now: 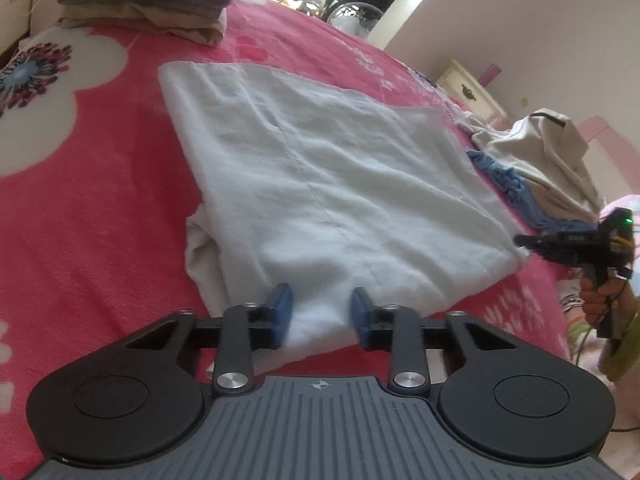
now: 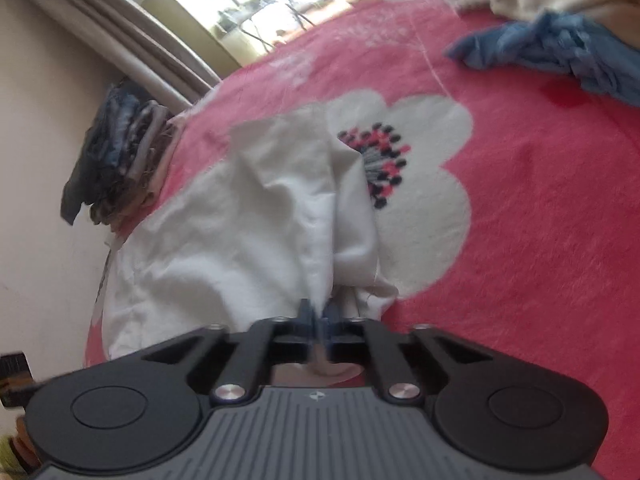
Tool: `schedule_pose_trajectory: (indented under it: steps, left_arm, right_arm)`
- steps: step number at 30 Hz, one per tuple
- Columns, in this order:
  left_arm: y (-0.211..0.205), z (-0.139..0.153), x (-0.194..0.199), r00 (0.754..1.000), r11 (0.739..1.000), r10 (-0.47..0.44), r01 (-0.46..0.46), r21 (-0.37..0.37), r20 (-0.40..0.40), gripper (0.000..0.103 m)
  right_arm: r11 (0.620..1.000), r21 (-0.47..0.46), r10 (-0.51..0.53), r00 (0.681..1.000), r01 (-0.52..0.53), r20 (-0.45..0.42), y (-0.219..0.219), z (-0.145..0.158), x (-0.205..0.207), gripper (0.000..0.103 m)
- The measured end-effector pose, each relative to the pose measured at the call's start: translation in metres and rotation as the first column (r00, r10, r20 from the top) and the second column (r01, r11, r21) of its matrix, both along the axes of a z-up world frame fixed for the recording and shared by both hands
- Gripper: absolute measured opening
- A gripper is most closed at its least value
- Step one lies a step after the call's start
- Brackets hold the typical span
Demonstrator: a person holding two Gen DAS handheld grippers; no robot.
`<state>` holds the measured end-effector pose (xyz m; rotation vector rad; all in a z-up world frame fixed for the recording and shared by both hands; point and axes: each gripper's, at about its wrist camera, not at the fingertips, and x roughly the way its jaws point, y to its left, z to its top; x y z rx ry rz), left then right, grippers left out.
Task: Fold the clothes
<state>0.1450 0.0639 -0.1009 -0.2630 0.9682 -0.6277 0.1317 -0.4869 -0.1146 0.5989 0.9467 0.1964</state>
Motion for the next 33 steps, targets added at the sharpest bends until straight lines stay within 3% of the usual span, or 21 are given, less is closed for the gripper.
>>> schedule_pose_trajectory:
  steps: [4, 14, 15, 17, 19, 20, 23, 28, 30, 33]
  left_arm:
    - [0.004, -0.005, 0.005, 1.000, 1.000, 0.001, -0.001, 0.028, -0.002, 0.013]
    - [0.008, -0.007, 0.010, 1.000, 0.999, 0.005, -0.005, 0.039, -0.005, 0.013]
    - [0.007, -0.006, 0.010, 1.000, 0.999, 0.004, -0.004, 0.042, -0.004, 0.013]
    - [0.005, -0.006, 0.009, 1.000, 0.999, 0.002, -0.002, 0.049, -0.002, 0.013]
    - [0.005, -0.006, 0.008, 1.000, 0.998, -0.001, 0.001, 0.060, 0.004, 0.013]
    - [0.004, -0.005, 0.008, 1.000, 0.998, -0.003, 0.003, 0.066, 0.008, 0.013]
    - [0.003, -0.005, 0.007, 1.000, 0.996, -0.010, 0.009, 0.084, 0.018, 0.013]
    - [0.006, -0.006, 0.006, 1.000, 0.995, -0.013, 0.011, 0.098, 0.020, 0.013]
    - [0.007, -0.007, 0.006, 1.000, 0.995, -0.014, 0.012, 0.098, 0.019, 0.013]
    - [0.008, -0.008, 0.007, 1.000, 0.995, -0.014, 0.012, 0.095, 0.017, 0.014]
  right_arm:
    - [0.999, 0.011, -0.033, 0.999, 0.033, 0.024, -0.006, 0.002, 0.014, 0.003]
    - [0.993, 0.040, -0.117, 0.990, 0.114, 0.083, -0.020, 0.006, 0.048, 0.008]
    - [0.992, 0.044, -0.126, 0.988, 0.122, 0.089, -0.021, 0.007, 0.051, 0.011]
    - [0.989, 0.050, -0.142, 0.985, 0.138, 0.100, -0.024, 0.007, 0.058, 0.026]
    - [0.986, 0.057, -0.159, 0.981, 0.154, 0.111, -0.027, 0.008, 0.065, 0.047]
    - [0.985, 0.060, -0.166, 0.979, 0.160, 0.116, -0.028, 0.009, 0.069, 0.048]
    - [0.989, 0.054, -0.142, 0.987, 0.138, 0.081, -0.017, 0.004, 0.106, 0.049]
    - [1.000, 0.022, -0.012, 0.997, 0.011, 0.078, 0.010, -0.006, 0.146, 0.047]
    - [0.998, -0.031, -0.060, 0.997, 0.062, 0.054, 0.011, -0.013, 0.154, 0.046]
    - [0.980, -0.083, -0.181, 0.983, 0.181, 0.013, 0.002, -0.027, 0.160, 0.037]
